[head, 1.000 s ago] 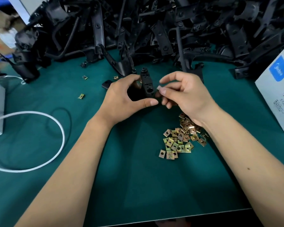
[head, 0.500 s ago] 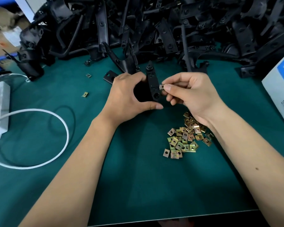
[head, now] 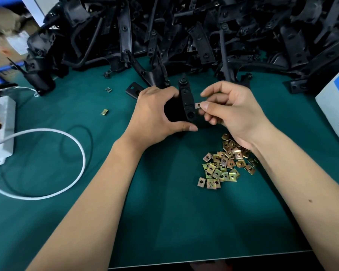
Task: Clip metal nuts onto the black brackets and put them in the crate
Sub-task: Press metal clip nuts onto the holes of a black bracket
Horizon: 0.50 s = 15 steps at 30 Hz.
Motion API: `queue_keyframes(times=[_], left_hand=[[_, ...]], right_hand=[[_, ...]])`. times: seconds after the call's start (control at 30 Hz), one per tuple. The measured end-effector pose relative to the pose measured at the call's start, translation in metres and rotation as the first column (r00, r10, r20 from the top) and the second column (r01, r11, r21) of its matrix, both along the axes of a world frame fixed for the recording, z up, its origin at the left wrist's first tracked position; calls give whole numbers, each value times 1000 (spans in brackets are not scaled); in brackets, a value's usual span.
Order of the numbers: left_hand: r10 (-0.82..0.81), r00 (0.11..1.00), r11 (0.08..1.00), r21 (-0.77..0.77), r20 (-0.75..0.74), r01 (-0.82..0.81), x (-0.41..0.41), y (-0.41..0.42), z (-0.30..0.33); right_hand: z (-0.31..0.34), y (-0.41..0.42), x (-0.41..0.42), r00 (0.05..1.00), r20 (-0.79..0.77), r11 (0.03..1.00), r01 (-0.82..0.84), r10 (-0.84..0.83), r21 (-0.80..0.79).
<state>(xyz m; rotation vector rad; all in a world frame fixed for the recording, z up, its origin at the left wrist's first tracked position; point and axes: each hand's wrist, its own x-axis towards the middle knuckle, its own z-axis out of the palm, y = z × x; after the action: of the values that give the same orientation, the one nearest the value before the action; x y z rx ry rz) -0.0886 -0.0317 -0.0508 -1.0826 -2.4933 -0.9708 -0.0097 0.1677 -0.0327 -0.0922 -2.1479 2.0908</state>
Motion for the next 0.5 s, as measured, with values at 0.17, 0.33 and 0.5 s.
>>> queue_keyframes(times=[0.17,0.33,0.5], left_hand=[[1,1000,1000,-16,-16,-1,0,-1,-1],[12,1000,1000,-4,-2,-12,0,0,-1],[16,1000,1000,-6,2,-16,1,2,-2]], right_hand=[[0,-2,1,1000,-6,999,-13,13,30],[-1,-3,0,999,-31,999,19,-18,37],[-1,-2,0,999,-30,999,12,-10,53]])
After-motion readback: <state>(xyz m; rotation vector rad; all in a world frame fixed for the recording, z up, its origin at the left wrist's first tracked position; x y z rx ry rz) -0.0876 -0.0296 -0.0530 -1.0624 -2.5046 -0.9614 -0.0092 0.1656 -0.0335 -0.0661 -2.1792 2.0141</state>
